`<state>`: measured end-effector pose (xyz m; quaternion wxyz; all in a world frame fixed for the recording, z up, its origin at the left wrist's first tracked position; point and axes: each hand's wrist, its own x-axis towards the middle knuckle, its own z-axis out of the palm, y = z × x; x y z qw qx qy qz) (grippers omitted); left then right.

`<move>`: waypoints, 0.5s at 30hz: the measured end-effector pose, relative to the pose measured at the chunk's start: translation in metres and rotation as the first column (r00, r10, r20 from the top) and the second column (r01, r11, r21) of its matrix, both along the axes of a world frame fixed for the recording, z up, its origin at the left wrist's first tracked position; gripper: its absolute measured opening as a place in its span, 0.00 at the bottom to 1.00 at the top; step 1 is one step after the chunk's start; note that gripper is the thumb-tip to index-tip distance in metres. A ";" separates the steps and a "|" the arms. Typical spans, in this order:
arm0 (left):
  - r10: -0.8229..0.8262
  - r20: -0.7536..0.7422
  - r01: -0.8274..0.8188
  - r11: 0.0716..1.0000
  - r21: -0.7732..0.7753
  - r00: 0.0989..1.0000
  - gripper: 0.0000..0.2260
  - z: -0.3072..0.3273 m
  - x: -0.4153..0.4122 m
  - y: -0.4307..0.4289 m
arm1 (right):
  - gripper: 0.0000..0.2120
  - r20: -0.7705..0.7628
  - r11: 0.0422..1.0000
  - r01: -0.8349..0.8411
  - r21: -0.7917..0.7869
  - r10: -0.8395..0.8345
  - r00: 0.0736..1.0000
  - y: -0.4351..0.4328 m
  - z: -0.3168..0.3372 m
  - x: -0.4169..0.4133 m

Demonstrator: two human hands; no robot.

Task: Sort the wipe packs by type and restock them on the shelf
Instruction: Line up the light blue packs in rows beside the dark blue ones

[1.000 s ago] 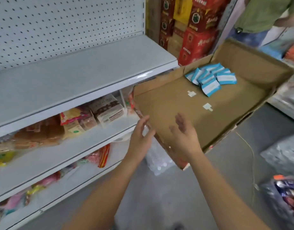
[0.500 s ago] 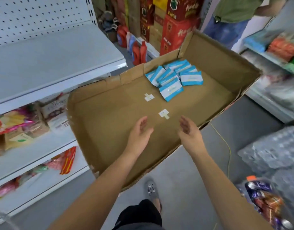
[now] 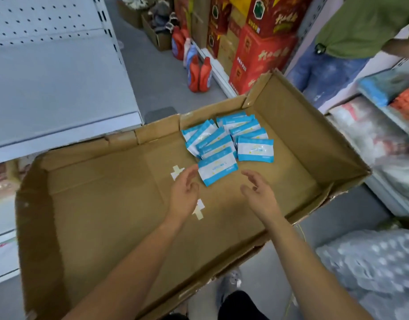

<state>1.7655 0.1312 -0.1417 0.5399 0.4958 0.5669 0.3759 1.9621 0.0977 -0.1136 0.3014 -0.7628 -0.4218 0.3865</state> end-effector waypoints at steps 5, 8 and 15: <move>0.052 -0.230 -0.005 0.980 0.200 0.972 0.24 -0.012 0.048 0.044 | 0.19 0.035 0.986 -0.108 0.126 0.104 0.994 0.069 -0.020 0.051; -0.039 -0.358 0.141 0.955 0.261 0.933 0.25 -0.008 0.077 0.061 | 0.22 0.101 0.943 -0.294 0.157 0.281 0.954 0.115 -0.030 0.074; -0.167 -0.869 0.389 0.921 0.031 0.466 0.28 -0.018 0.105 0.082 | 0.27 0.456 0.798 -0.599 -0.072 0.560 0.692 0.174 -0.043 0.111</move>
